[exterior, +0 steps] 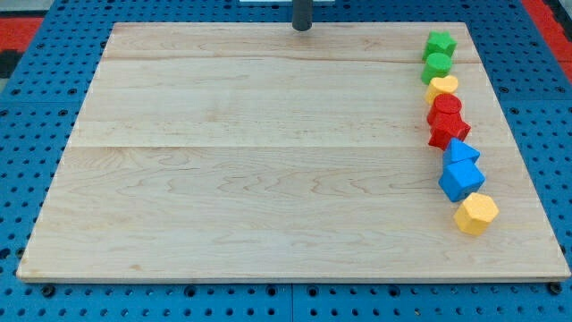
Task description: Place your hand vertically above the green star
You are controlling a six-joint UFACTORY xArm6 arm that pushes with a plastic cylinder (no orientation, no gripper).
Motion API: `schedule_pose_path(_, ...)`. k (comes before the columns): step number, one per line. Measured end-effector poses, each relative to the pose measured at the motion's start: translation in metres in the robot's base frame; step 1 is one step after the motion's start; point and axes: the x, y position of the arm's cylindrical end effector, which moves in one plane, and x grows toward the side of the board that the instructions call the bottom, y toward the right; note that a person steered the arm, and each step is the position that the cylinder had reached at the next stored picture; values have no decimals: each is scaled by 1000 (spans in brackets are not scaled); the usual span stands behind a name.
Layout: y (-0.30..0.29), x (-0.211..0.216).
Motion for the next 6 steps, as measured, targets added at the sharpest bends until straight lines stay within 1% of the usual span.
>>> schedule_pose_path(2,48,0)
schedule_pose_path(3,111,0)
schedule_pose_path(5,203,-1)
schedule_pose_path(6,236,48)
